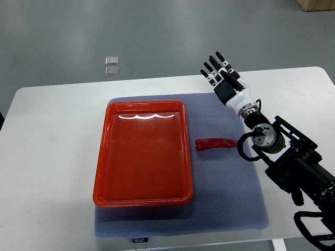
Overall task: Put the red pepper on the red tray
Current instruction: 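Lower the right hand toward the red pepper beside the tray, then close the right hand fingers around the red pepper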
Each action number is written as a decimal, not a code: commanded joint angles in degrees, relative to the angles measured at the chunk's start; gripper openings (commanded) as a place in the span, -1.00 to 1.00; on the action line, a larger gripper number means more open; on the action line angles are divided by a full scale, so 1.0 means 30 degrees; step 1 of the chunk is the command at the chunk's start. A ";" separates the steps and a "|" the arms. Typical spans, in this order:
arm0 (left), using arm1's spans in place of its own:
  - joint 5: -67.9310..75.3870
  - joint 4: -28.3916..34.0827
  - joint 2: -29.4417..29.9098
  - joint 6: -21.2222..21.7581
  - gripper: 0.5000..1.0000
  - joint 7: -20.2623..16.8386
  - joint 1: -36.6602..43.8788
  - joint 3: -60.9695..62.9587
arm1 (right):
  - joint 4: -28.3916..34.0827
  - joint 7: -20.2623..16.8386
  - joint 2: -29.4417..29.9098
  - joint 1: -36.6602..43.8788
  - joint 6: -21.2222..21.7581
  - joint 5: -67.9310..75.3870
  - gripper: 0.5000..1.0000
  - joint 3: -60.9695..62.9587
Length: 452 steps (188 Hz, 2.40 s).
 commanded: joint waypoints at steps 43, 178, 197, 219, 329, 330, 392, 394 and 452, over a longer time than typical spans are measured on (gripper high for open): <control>-0.0002 -0.0063 0.0000 -0.0002 1.00 0.0000 0.0000 -0.0028 | 0.0030 0.0000 0.0000 0.0171 0.0013 -0.0029 0.64 -0.0030; -0.0002 -0.0063 0.0000 -0.0061 1.00 0.0029 -0.0029 -0.0028 | 1.0518 -0.2929 -1.2305 0.7232 0.1273 -1.6845 0.64 -1.7110; -0.0002 -0.0122 0.0000 -0.0061 1.00 0.0117 -0.0029 -0.0029 | 1.2070 -0.2929 -1.3183 0.6910 0.0980 -1.6816 0.64 -1.7110; -0.0002 -0.0093 0.0000 -0.0061 1.00 0.0117 -0.0029 -0.0028 | 1.2217 -0.2929 -1.3272 0.6324 -0.0044 -1.6845 0.63 -1.7139; -0.0002 -0.0034 0.0000 -0.0061 1.00 0.0146 -0.0059 -0.0028 | 1.0752 -0.2812 -1.1367 0.4654 -0.3854 -1.7431 0.60 -1.7373; -0.0002 -0.0034 0.0000 -0.0061 1.00 0.0146 -0.0059 -0.0028 | 1.0723 -0.2812 -1.1309 0.4596 -0.3854 -1.7460 0.60 -1.7373; -0.0002 -0.0034 0.0000 -0.0061 1.00 0.0146 -0.0059 -0.0028 | 1.0313 -0.2519 -1.0811 0.4039 -0.4528 -1.8310 0.35 -1.7403; -0.0002 -0.0034 0.0000 -0.0061 1.00 0.0146 -0.0059 -0.0028 | 1.0284 -0.2490 -1.0782 0.3807 -0.4760 -1.8542 0.32 -1.7432; -0.0002 -0.0063 0.0000 -0.0061 1.00 0.0146 -0.0059 -0.0028 | 0.9669 -0.2344 -1.0196 0.3599 -0.5172 -1.8925 -0.04 -1.7432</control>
